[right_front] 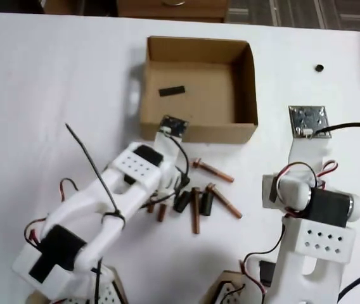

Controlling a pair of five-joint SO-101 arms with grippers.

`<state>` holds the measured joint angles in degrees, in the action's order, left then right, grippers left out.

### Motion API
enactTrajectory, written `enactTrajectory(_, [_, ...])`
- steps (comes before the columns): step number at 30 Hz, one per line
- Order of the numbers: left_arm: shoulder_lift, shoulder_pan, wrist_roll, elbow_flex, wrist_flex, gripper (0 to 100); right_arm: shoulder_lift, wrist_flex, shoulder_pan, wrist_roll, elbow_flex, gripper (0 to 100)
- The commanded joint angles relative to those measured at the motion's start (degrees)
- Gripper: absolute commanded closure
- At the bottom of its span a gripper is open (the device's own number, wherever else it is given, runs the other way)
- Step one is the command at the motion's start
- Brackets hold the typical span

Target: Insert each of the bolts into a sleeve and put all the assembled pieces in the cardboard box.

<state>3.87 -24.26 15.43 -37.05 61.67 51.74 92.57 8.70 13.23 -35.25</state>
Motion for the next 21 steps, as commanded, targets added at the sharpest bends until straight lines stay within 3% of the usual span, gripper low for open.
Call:
enactTrajectory(1, [3.0,2.4,-1.3,1.4,1.7,82,1.3,-2.4,0.3,-0.3,-1.1,97.8])
enactTrajectory(21, [2.5,4.1,-2.9,1.5,0.0,82,1.3,-2.9,0.3,-0.3,-1.4,97.8])
